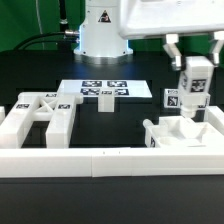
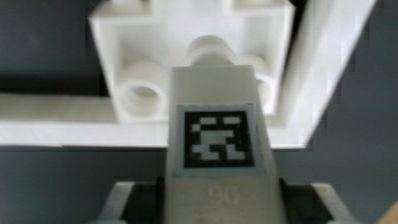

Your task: Assemble chair

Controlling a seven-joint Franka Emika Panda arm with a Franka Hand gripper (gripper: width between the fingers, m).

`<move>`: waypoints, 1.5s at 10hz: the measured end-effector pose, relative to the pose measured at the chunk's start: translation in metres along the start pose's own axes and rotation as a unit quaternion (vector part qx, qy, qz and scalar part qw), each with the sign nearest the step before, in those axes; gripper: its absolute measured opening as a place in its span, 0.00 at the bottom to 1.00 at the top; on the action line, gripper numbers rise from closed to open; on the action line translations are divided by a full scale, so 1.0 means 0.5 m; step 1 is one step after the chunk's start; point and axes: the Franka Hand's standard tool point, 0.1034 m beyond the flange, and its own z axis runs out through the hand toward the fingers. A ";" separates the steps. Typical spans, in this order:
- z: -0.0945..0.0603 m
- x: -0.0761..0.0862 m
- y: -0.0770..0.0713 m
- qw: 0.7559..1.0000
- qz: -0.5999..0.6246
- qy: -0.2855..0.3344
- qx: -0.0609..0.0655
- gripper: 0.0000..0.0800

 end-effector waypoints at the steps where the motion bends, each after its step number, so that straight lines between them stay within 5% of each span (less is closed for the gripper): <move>1: 0.007 0.027 -0.020 0.999 -0.009 0.052 0.001 0.36; 3: 0.019 0.030 -0.021 0.995 -0.018 0.098 -0.002 0.36; 15: 0.062 0.025 -0.051 0.995 -0.038 0.088 0.002 0.36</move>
Offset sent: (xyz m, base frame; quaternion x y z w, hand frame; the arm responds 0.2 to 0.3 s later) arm 0.0000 0.0000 0.0000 0.0000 0.0000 0.0000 1.0000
